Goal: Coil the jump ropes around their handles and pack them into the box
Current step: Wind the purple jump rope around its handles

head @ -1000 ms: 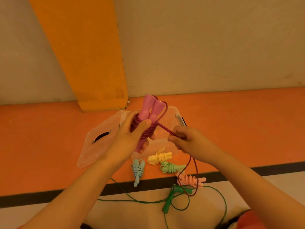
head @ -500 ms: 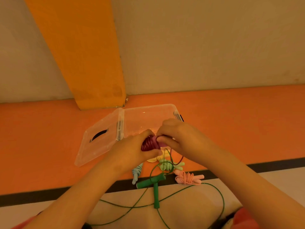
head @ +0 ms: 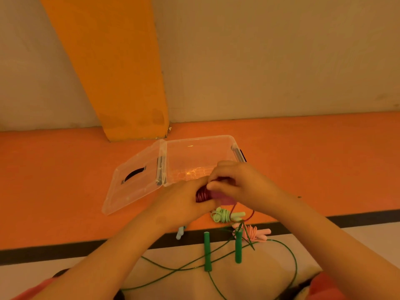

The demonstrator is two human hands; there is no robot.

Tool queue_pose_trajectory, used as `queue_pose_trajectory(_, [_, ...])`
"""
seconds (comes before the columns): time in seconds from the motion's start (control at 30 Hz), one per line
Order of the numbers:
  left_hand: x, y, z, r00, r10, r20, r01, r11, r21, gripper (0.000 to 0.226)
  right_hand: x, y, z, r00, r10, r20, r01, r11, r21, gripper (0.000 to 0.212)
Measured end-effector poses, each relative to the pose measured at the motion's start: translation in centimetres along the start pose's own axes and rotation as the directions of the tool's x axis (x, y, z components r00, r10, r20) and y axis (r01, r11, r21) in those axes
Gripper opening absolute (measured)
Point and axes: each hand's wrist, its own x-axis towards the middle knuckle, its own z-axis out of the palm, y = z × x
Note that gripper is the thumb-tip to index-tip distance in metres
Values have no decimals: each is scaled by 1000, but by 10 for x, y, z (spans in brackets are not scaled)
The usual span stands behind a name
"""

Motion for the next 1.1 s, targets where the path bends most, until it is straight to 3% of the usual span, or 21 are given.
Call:
queue_pose_trajectory(0.1, [2,-2,-2,983,32,184,30,945,-325,26,-3,6,-14,987,161,2,-160,980,118,16])
queue_pose_trajectory(0.2, [-1,1,-4,958,100,268,66,833,-549,27,-6,9,-16,981,190,33,-193,956,220,22])
queue_pose_trajectory(0.4, [-4,0,-27,993,58,105,40,665,-746,26,-13,7,-23,983,184,24,-169,832,528,30])
queue_pose_trajectory(0.5, [0,-6,-29,1000,-3,6,6,533,-846,39,-14,8,-23,981,193,20,-175,835,521,20])
queue_pose_trajectory(0.57, [2,-4,-28,999,-37,-12,5,430,-903,46,-14,8,-19,979,203,7,-177,838,516,29])
queue_pose_trajectory(0.83, [5,13,-30,996,-89,-24,-14,117,-993,41,-11,8,3,978,193,74,-206,917,343,26])
queue_pose_trajectory(0.93, [6,5,-35,989,-136,-58,-34,172,-984,44,-12,14,6,965,245,95,-259,948,185,10])
queue_pose_trajectory(1.0, [4,-1,-38,976,-207,-69,-5,293,-956,42,-11,18,3,959,284,8,-283,955,91,12])
queue_pose_trajectory(1.1, [4,-9,-36,931,-355,-86,79,426,-901,21,-6,19,-9,943,301,-143,-305,952,-9,13])
